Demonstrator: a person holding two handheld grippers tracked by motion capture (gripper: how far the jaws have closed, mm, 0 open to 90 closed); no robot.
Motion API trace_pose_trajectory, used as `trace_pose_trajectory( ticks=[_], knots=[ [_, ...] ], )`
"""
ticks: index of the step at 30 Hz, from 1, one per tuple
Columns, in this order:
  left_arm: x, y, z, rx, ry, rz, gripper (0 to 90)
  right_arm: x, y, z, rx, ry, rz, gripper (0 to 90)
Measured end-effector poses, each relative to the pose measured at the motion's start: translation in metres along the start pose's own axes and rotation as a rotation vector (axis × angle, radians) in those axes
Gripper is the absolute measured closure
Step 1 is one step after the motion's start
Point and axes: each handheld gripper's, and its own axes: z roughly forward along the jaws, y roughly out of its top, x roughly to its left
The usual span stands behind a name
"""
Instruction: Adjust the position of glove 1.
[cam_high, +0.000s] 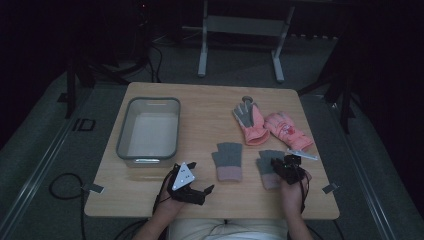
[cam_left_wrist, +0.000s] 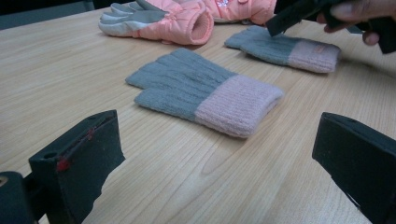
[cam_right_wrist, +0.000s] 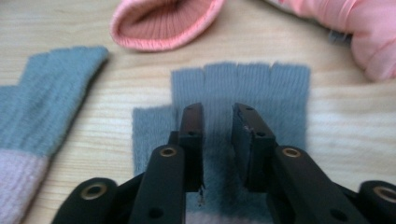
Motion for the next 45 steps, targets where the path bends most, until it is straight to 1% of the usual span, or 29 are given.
trace_pose_trajectory(
  ticks=[1, 3, 4, 5, 6, 7, 8, 9, 10, 11, 12, 13, 14, 15, 17, 18, 19, 21, 23, 26, 28, 33, 34, 37, 38, 40, 42, 44, 45],
  knots=[
    [0.000, 0.000, 0.000, 0.001, -0.001, 0.000, 1.1, -0.004, 0.006, -0.004, 0.002, 0.032, -0.017, 70.9],
    [0.000, 0.000, 0.000, 0.000, 0.000, 0.000, 1.1, -0.008, 0.011, -0.008, -0.004, 0.038, -0.067, 69.7],
    [0.000, 0.000, 0.000, 0.000, 0.000, 0.000, 1.1, -0.010, 0.014, -0.009, 0.000, 0.063, -0.093, 67.5],
    [0.000, 0.000, 0.000, 0.001, 0.001, 0.000, 1.1, -0.012, 0.017, -0.011, 0.005, 0.075, -0.127, 66.8],
    [0.000, 0.000, 0.000, 0.001, 0.000, -0.002, 1.1, -0.014, 0.020, -0.013, 0.005, 0.063, -0.156, 66.8],
    [0.000, 0.000, 0.000, 0.001, 0.000, -0.002, 1.1, -0.014, 0.020, -0.013, 0.005, 0.063, -0.156, 66.8],
    [0.001, 0.000, 0.000, -0.004, -0.002, -0.007, 1.1, -0.020, 0.025, -0.015, 0.031, 0.128, -0.199, 65.2],
    [0.001, 0.000, 0.000, -0.004, -0.002, -0.007, 1.1, -0.022, 0.027, -0.016, 0.039, 0.142, -0.229, 65.0],
    [0.001, 0.000, 0.000, -0.005, -0.003, -0.011, 1.1, -0.024, 0.027, -0.016, 0.047, 0.131, -0.267, 65.0],
    [0.001, 0.000, 0.000, -0.005, -0.002, -0.008, 1.1, -0.026, 0.028, -0.016, 0.064, 0.151, -0.297, 65.0],
    [0.000, 0.000, 0.000, -0.004, -0.001, -0.004, 1.1, -0.028, 0.027, -0.015, 0.075, 0.187, -0.311, 64.8],
    [0.000, 0.000, 0.000, -0.004, -0.001, -0.004, 1.1, -0.028, 0.027, -0.015, 0.075, 0.187, -0.311, 64.8],
    [0.000, 0.000, 0.000, -0.004, -0.001, -0.004, 1.1, -0.029, 0.026, -0.014, 0.080, 0.187, -0.337, 64.8],
    [0.000, 0.000, 0.000, -0.001, 0.000, 0.002, 1.1, -0.032, 0.024, -0.012, 0.101, 0.186, -0.377, 64.6],
    [0.000, 0.000, 0.000, -0.001, -0.001, 0.001, 1.1, -0.034, 0.023, -0.012, 0.107, 0.193, -0.370, 64.1],
    [0.000, 0.000, 0.000, -0.002, 0.001, -0.002, 1.1, -0.033, 0.022, -0.012, 0.111, 0.192, -0.394, 63.1],
    [0.000, 0.000, 0.000, -0.004, 0.002, 0.000, 1.0, -0.033, 0.021, -0.011, 0.113, 0.197, -0.403, 63.1],
    [0.000, 0.000, 0.000, -0.001, 0.003, 0.001, 1.1, -0.034, 0.018, -0.008, 0.123, 0.228, -0.372, 63.1],
    [0.000, 0.000, 0.000, -0.003, 0.006, 0.004, 1.1, -0.033, 0.014, -0.004, 0.136, 0.213, -0.386, 63.1],
    [0.000, 0.000, 0.000, -0.003, 0.004, 0.000, 1.1, -0.035, 0.010, -0.001, 0.146, 0.215, -0.375, 62.5],
    [0.000, 0.000, 0.000, -0.002, 0.001, 0.000, 1.1, -0.035, 0.007, 0.003, 0.173, 0.213, -0.379, 61.0],
    [0.000, 0.000, 0.000, -0.004, 0.001, -0.001, 1.1, -0.033, 0.006, 0.003, 0.169, 0.194, -0.383, 65.2],
    [0.000, 0.000, 0.000, -0.003, 0.002, 0.001, 1.1, -0.029, 0.004, 0.003, 0.156, 0.158, -0.395, 72.9],
    [0.000, 0.000, 0.000, -0.004, 0.002, 0.000, 1.1, -0.024, 0.002, 0.003, 0.144, 0.129, -0.390, 83.3],
    [0.000, 0.000, 0.000, -0.003, 0.002, 0.000, 1.1, -0.023, 0.003, 0.002, 0.148, 0.128, -0.376, 84.6],
    [0.000, 0.000, 0.000, -0.005, 0.003, -0.002, 1.1, -0.021, 0.008, -0.002, 0.158, 0.146, -0.318, 85.6],
    [0.000, 0.000, 0.000, -0.004, 0.002, -0.001, 1.1, -0.013, 0.015, -0.011, 0.131, 0.143, -0.329, 85.9],
    [0.000, 0.000, 0.000, -0.004, 0.002, 0.000, 1.1, -0.003, 0.024, -0.020, 0.101, 0.179, -0.317, 86.0],
    [0.000, 0.000, 0.000, -0.005, 0.001, 0.001, 1.1, 0.002, 0.028, -0.025, 0.084, 0.185, -0.319, 86.0]
  ],
)
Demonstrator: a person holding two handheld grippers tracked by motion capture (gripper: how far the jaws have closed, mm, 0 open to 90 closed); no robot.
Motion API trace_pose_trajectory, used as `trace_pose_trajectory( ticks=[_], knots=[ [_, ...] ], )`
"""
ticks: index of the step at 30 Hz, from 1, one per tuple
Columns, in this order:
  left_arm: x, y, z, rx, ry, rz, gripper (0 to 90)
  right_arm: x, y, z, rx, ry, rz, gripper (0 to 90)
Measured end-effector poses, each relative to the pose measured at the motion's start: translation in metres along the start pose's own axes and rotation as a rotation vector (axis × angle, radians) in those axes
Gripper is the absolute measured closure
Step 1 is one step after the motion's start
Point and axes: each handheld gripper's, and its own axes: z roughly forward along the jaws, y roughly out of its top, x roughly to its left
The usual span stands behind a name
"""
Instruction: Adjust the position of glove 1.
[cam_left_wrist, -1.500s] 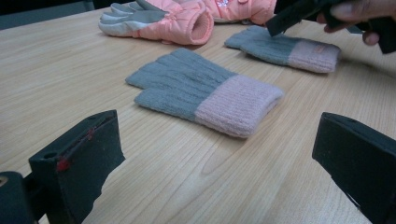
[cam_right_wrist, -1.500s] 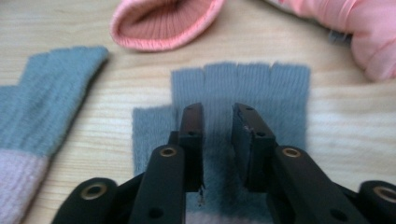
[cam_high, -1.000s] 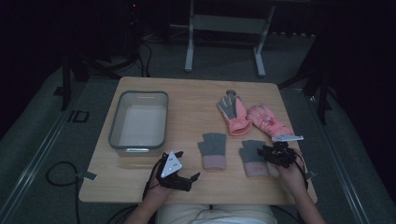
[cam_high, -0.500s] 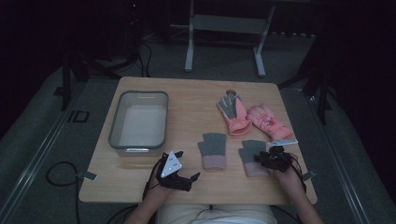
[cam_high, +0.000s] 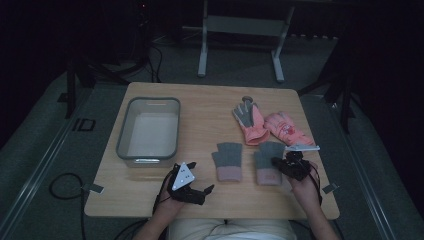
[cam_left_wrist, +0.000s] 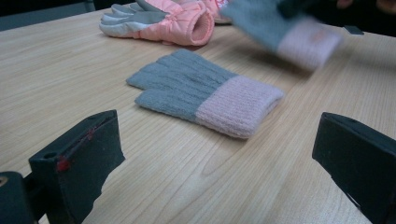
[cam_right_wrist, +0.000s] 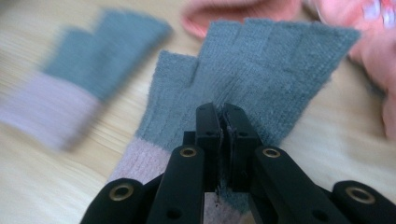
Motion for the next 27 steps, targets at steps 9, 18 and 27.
trace_pose_trajectory(
  ticks=[9, 18, 27],
  knots=[
    [0.000, 0.000, 0.000, -0.002, 0.001, 0.001, 1.1, 0.048, 0.050, -0.010, -0.100, 0.093, -0.033, 86.0],
    [0.000, 0.000, 0.000, 0.000, -0.002, 0.000, 1.1, 0.084, 0.064, 0.014, -0.090, 0.167, -0.046, 85.9],
    [0.000, 0.000, 0.000, 0.000, -0.004, 0.002, 1.1, 0.091, 0.051, 0.043, -0.027, 0.185, -0.014, 85.8]
  ],
)
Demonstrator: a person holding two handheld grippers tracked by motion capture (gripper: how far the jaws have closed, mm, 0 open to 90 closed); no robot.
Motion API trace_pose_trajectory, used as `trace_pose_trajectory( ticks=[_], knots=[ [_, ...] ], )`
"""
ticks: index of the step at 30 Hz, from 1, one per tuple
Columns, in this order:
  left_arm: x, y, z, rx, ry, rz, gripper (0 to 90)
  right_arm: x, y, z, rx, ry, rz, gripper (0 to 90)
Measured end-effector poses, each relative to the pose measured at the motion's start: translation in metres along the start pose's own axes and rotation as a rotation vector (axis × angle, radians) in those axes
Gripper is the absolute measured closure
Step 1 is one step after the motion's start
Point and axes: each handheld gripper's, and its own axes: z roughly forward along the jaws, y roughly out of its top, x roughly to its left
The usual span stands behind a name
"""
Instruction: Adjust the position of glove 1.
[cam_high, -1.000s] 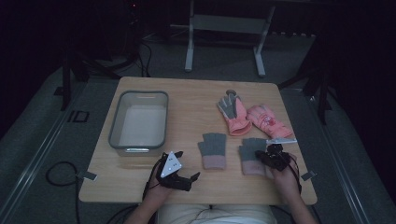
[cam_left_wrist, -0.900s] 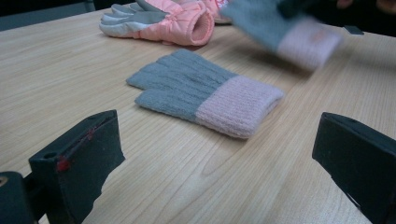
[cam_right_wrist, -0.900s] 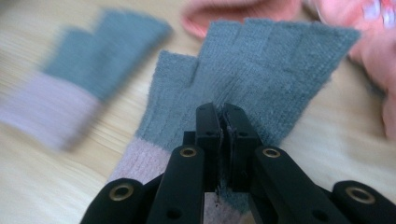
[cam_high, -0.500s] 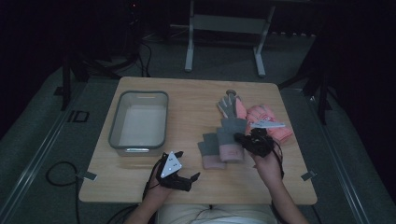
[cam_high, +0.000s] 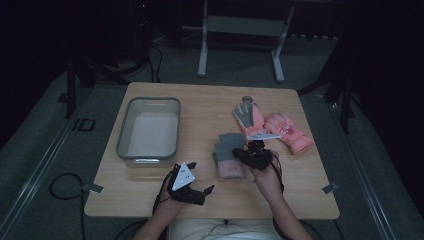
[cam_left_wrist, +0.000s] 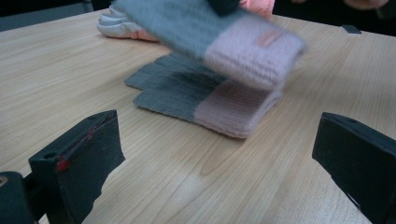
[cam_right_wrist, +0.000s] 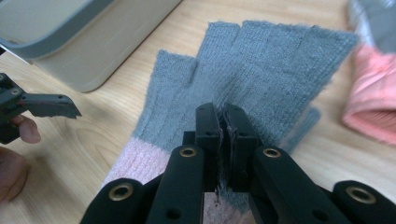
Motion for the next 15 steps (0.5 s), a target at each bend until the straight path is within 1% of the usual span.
trace_pose_trajectory(
  ticks=[4, 6, 8, 11, 13, 15],
  knots=[
    [0.000, 0.000, 0.000, 0.005, 0.003, 0.003, 1.1, -0.003, -0.007, 0.012, 0.035, -0.010, -0.002, 85.7],
    [0.000, 0.000, 0.000, 0.004, 0.000, 0.003, 1.1, -0.006, -0.009, 0.018, 0.051, -0.004, 0.004, 85.7],
    [0.000, 0.000, 0.000, 0.006, -0.001, -0.001, 1.1, -0.008, -0.011, 0.023, 0.055, 0.007, 0.018, 85.6],
    [0.000, 0.000, 0.000, 0.007, 0.001, -0.001, 1.1, -0.009, -0.013, 0.030, 0.073, -0.005, 0.006, 85.4],
    [0.000, 0.000, 0.001, 0.008, 0.002, 0.005, 1.1, -0.012, -0.015, 0.034, 0.089, -0.002, 0.016, 85.3],
    [-0.001, 0.000, 0.001, 0.009, 0.003, 0.005, 1.1, -0.014, -0.017, 0.037, 0.092, -0.005, 0.019, 85.2]
  ],
)
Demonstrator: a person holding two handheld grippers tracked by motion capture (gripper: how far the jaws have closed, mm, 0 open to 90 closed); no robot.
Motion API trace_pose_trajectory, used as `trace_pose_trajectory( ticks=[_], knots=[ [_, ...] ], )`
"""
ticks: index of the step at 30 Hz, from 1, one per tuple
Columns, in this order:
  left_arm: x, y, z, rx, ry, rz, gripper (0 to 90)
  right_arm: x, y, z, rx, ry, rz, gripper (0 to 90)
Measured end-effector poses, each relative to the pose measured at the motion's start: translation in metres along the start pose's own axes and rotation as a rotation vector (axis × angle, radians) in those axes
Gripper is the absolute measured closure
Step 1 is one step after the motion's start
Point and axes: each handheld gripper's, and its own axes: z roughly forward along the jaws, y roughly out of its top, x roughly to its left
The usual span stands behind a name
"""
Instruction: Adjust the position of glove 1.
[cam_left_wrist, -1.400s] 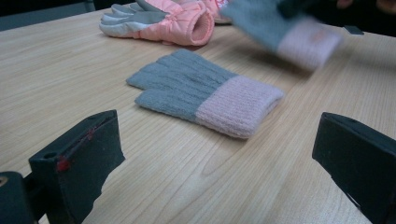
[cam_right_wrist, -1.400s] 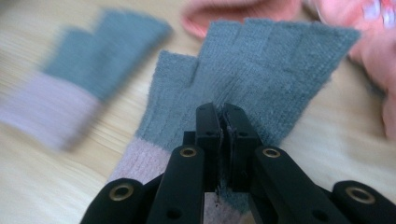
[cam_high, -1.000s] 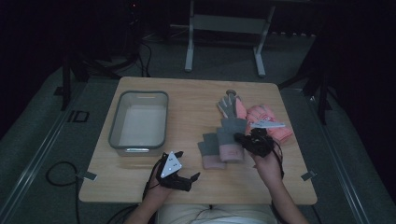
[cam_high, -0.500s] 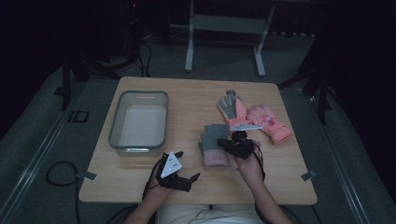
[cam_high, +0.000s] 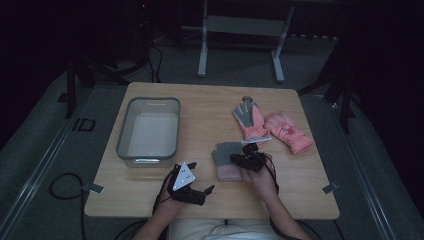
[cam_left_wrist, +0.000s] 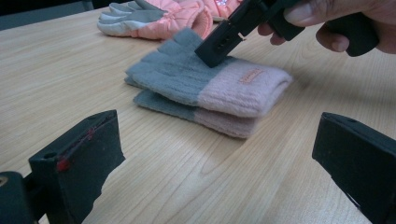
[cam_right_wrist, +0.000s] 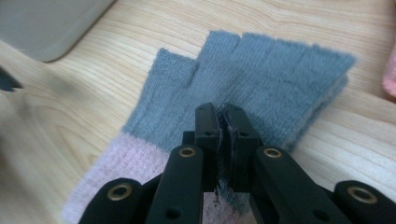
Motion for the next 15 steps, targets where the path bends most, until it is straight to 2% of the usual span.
trace_pose_trajectory(
  ticks=[6, 10, 13, 15],
  knots=[
    [0.0003, 0.0001, 0.0002, 0.003, -0.002, -0.002, 1.1, -0.0001, -0.0033, 0.0036, 0.005, 0.004, -0.008, 84.8],
    [-0.0010, 0.0006, 0.0011, 0.014, 0.010, 0.005, 1.1, -0.0011, -0.0058, 0.0076, 0.016, -0.005, -0.024, 80.2],
    [-0.0028, 0.0011, 0.0024, 0.041, 0.037, 0.017, 1.1, -0.0019, -0.0048, 0.0062, 0.020, 0.002, -0.023, 76.7],
    [-0.0045, 0.0011, 0.0022, 0.066, 0.034, 0.016, 3.2, -0.0030, -0.0011, -0.0006, 0.008, 0.009, -0.032, 74.9]
  ],
)
